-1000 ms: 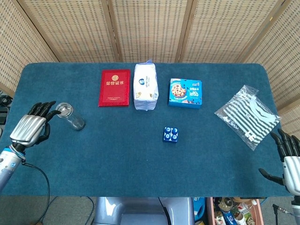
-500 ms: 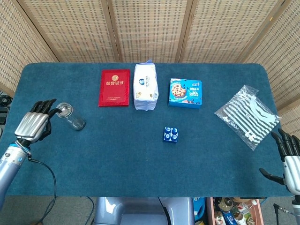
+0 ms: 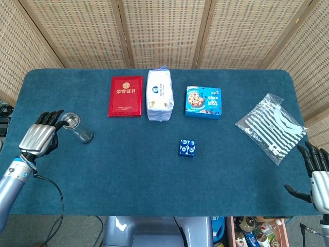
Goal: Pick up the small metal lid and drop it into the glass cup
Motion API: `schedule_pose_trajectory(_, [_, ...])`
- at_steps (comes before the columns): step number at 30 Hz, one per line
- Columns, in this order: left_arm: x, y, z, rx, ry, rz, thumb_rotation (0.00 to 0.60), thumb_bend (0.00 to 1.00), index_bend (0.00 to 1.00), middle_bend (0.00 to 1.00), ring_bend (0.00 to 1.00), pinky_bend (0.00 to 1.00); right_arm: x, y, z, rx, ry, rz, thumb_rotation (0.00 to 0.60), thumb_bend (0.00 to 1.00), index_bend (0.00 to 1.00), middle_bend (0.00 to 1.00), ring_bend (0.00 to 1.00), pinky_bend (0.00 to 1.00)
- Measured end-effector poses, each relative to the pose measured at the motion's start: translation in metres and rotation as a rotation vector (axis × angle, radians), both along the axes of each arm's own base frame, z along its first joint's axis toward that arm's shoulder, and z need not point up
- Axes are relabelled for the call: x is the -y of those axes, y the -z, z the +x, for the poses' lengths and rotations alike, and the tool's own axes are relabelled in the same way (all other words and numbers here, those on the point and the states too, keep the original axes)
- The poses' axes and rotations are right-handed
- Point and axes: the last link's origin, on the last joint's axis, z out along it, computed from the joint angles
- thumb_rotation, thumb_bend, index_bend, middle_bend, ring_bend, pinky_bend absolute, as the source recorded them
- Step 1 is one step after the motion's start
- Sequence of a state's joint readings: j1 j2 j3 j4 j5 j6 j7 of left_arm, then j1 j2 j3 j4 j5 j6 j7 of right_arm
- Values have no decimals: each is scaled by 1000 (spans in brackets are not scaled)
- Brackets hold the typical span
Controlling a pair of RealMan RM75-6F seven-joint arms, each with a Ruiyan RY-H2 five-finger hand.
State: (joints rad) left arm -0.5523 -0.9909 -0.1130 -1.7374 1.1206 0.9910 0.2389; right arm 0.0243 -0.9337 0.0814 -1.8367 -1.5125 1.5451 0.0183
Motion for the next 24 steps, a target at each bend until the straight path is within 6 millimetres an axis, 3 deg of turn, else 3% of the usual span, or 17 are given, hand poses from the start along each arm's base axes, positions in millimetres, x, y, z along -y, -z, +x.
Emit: schedule_pose_trajectory(24, [-7,7,5,-10,-7,-11,600,966,288,0,0,0,1,1,-1,0,4,4,600,0,35,0,0,0])
